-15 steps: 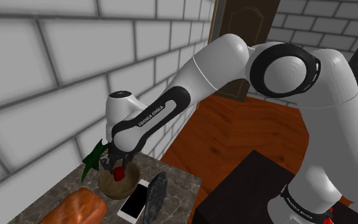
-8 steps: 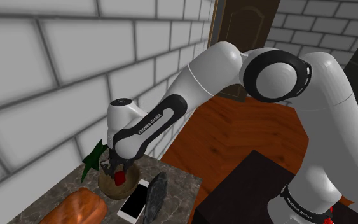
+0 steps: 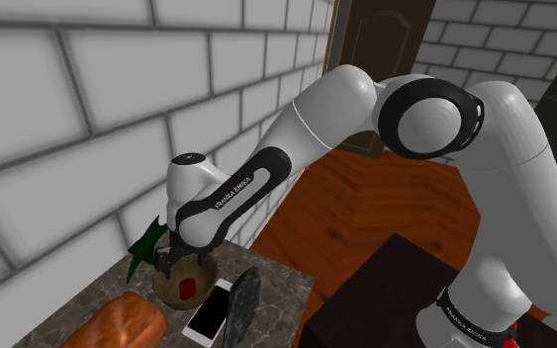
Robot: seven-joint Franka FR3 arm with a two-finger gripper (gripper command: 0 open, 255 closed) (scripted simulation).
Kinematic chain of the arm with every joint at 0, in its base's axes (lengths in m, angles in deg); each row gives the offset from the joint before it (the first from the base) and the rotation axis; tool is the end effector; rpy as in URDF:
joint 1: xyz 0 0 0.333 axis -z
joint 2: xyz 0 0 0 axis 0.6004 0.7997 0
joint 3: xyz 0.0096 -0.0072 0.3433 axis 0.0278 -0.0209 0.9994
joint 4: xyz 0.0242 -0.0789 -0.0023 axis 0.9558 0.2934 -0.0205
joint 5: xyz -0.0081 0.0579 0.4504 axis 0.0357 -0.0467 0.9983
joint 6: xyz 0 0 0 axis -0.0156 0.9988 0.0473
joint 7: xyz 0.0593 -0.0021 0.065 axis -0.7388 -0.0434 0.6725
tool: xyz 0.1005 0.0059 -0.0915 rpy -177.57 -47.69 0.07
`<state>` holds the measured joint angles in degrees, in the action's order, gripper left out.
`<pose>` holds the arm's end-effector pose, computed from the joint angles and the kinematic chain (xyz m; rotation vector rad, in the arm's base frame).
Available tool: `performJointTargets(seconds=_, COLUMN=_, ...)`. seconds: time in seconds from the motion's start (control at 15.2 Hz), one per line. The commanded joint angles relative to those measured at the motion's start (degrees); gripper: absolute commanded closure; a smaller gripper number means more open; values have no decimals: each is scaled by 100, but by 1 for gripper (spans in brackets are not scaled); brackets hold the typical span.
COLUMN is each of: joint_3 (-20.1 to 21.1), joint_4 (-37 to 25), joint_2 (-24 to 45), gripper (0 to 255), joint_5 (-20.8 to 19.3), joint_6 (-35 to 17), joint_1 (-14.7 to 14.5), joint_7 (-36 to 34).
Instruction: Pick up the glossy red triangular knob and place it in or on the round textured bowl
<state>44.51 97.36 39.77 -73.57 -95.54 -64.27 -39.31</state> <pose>0.6013 0.4267 0.1174 -3.0073 0.1227 -0.0139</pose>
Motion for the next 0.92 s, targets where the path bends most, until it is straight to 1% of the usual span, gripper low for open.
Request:
performJointTargets(seconds=0.0, joint_3=0, joint_4=0, joint_2=0, gripper=0, joint_5=0, joint_6=0, joint_1=0, joint_7=0)
performJointTargets(seconds=0.13, joint_3=0, joint_4=0, joint_2=0, gripper=0, joint_5=0, joint_6=0, joint_1=0, joint_7=0)
performJointTargets(seconds=0.4, joint_3=53, joint_4=198, joint_2=-600, gripper=0, joint_5=57, joint_6=405, joint_1=94, joint_7=35)
performJointTargets(seconds=0.86, joint_3=53, joint_4=198, joint_2=-600, gripper=0, joint_5=57, joint_6=405, joint_1=94, joint_7=36)
